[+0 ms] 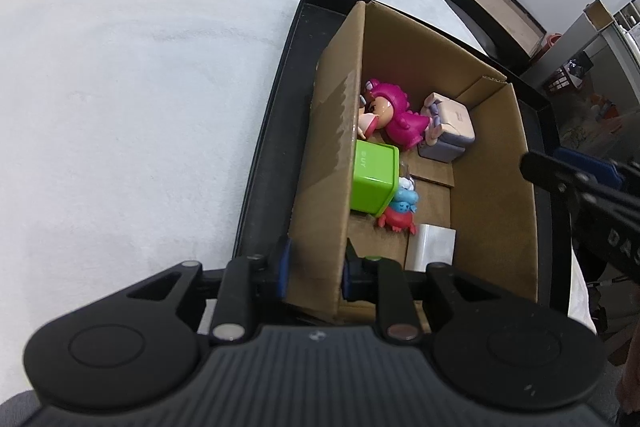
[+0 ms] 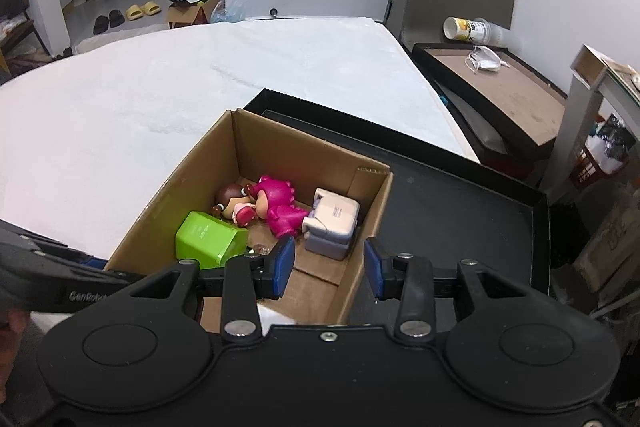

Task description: Organize rigid objects

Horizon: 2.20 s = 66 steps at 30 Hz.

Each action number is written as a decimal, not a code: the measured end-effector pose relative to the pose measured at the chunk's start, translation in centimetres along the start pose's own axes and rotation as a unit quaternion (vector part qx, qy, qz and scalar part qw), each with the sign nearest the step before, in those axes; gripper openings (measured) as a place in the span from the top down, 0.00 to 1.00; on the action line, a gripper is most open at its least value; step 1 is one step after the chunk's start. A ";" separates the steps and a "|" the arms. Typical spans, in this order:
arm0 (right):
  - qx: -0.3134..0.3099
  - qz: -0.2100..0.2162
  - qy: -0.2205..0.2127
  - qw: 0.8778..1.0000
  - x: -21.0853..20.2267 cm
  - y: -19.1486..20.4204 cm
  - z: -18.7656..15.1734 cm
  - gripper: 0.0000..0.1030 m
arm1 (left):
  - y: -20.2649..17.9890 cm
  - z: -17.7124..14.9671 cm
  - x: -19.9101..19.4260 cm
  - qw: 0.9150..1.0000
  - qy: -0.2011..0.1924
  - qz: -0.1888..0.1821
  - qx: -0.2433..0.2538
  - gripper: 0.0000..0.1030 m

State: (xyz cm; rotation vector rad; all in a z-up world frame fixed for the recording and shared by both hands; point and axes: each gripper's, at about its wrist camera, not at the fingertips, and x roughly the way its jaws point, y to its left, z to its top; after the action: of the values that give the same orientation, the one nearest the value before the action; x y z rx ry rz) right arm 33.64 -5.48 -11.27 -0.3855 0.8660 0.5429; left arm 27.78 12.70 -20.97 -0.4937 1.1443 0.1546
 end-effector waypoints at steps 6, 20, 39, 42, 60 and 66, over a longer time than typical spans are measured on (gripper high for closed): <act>0.045 0.010 0.007 0.999 -1.2 -1.2 -0.5 0.47 | -0.3 0.5 -1.5 1.000 -0.019 0.004 -0.002 0.79; 0.151 0.005 0.003 0.988 -4.9 -3.7 -1.2 0.11 | -1.7 -0.2 -7.0 0.998 -0.061 0.016 0.009 0.70; 0.228 -0.014 -0.052 0.972 -13.7 -5.6 -3.3 0.00 | -4.7 -4.3 -16.8 0.989 -0.137 0.008 0.054 0.20; 0.231 -0.022 -0.061 0.971 -15.3 -5.4 -3.7 0.00 | -5.1 -5.3 -18.1 0.988 -0.144 0.009 0.059 0.20; 0.265 -0.019 -0.122 0.956 -23.6 -5.2 -6.8 0.00 | -6.9 -10.5 -25.5 0.974 -0.205 0.006 0.091 0.11; 0.260 0.006 -0.128 0.957 -25.8 -4.9 -7.3 0.00 | -6.7 -11.7 -27.8 0.971 -0.221 0.004 0.088 0.10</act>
State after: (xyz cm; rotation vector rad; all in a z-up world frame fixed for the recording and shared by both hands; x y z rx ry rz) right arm 18.46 -20.68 5.50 0.1687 0.7270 0.3466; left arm 8.90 5.09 2.24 -0.2767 0.7143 0.1589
